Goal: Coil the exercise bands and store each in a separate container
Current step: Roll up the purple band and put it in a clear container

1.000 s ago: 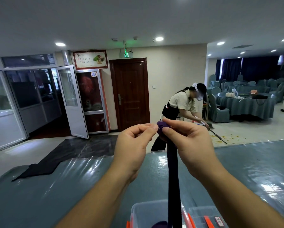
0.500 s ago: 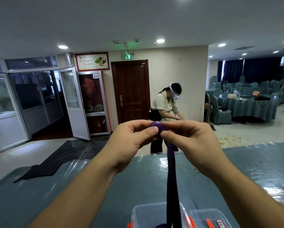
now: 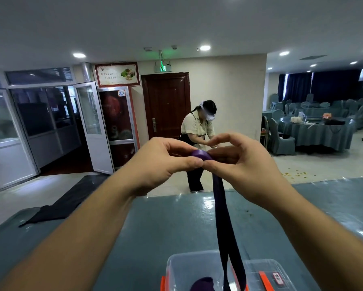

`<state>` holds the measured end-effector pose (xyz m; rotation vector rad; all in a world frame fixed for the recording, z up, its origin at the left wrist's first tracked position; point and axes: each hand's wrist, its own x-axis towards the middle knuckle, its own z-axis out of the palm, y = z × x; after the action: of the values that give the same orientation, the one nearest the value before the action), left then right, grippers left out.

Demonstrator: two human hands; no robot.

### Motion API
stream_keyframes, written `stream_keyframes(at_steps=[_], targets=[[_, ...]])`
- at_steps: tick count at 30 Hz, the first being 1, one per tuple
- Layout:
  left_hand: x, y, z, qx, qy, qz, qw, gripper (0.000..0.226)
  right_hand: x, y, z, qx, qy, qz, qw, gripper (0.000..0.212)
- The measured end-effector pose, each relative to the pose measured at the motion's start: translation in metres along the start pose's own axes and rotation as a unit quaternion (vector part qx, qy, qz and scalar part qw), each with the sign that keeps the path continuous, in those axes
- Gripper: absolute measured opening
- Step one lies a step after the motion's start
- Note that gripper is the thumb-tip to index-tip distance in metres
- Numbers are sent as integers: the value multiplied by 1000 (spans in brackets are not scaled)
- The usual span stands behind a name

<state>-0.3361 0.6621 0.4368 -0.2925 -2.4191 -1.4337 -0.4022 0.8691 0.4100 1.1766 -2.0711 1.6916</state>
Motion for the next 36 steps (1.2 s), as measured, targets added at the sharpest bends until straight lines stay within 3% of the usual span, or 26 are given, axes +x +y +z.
stream_keyframes(at_steps=[4, 8, 14, 21, 25, 29, 32, 36], targets=[[-3, -1, 13, -98, 58, 25, 993, 25, 2, 0, 0, 111, 11, -1, 994, 34], [0, -3, 30, -292, 95, 25, 951, 28, 3, -3, 0, 247, 12, -4, 969, 34], [8, 4, 40, -418, 105, 18, 902, 29, 11, -16, 2, 208, 41, -36, 977, 30], [4, 13, 25, -284, 78, -42, 955, 21, 19, -19, -6, 183, 20, -6, 983, 28], [3, 20, 10, -73, 62, -39, 995, 15, 18, -16, -11, 95, -16, -8, 995, 31], [3, 28, -5, 86, 1, -41, 995, 16, 16, -17, -13, -30, -71, -28, 997, 34], [2, 26, -7, 55, -12, -43, 997, 16, 14, -17, -15, -26, -74, -31, 996, 34], [4, 15, 7, -98, 44, -8, 994, 20, 16, -9, -11, 117, -5, 8, 993, 25]])
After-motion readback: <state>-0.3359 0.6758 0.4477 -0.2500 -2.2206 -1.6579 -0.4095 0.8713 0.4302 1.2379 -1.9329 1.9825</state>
